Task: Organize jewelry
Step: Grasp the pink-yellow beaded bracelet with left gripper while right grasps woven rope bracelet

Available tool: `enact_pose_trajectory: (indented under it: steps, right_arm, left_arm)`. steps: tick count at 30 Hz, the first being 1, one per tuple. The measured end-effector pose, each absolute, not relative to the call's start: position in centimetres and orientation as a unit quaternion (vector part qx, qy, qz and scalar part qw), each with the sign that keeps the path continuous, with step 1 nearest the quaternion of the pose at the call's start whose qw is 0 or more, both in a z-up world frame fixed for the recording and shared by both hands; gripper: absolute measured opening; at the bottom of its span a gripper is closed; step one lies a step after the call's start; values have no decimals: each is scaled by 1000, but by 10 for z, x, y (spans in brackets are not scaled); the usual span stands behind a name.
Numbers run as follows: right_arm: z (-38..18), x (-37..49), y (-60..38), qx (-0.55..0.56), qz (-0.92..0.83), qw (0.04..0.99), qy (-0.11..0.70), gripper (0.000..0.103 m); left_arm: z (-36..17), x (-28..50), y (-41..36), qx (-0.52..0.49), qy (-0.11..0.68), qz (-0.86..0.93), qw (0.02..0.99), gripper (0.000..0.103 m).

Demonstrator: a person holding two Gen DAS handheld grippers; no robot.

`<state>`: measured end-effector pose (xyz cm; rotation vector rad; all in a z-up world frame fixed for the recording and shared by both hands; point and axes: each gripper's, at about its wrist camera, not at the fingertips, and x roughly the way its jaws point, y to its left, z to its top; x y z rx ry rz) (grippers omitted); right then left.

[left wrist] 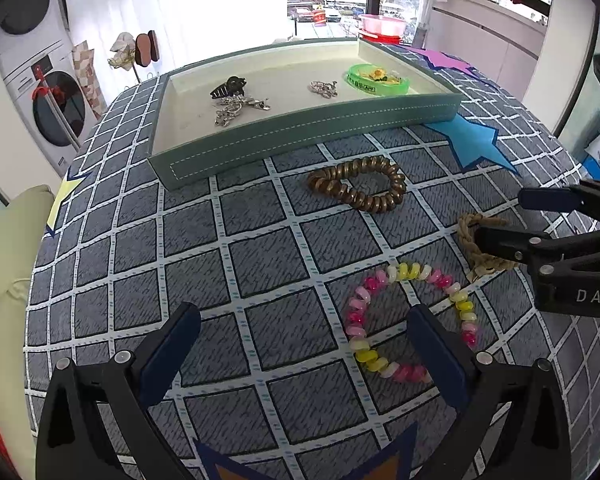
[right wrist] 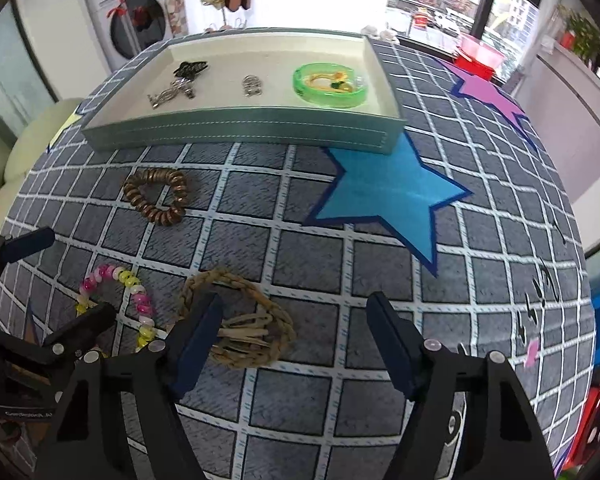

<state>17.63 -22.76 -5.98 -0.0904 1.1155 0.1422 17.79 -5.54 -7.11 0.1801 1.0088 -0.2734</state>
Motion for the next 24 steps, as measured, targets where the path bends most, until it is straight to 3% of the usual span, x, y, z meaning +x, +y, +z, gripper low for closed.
enact_pose_trajectory:
  steps: [7, 10, 14, 17, 21, 24]
  right_arm:
    - [-61, 179, -221, -50, 76, 844, 528, 75]
    - [-61, 178, -219, -50, 83, 843, 528, 68]
    - [-58, 175, -213, -53, 92, 842, 529, 40]
    - [-57, 175, -208, -54, 99, 840, 530, 29]
    - [-57, 173, -208, -48, 96, 842, 529, 8]
    - [-56, 171, -212, -41, 85, 846, 525, 6]
  left_arm:
    - [-71, 179, -60, 87, 484, -138, 860, 103]
    - [-69, 177, -63, 82, 483, -157, 858, 100]
    - [-65, 173, -71, 92, 478, -177, 855, 80]
    - [-63, 170, -76, 98, 476, -191, 853, 62]
    - [-60, 169, -78, 106, 473, -202, 851, 26]
    - [-60, 170, -75, 100, 474, -204, 851, 25]
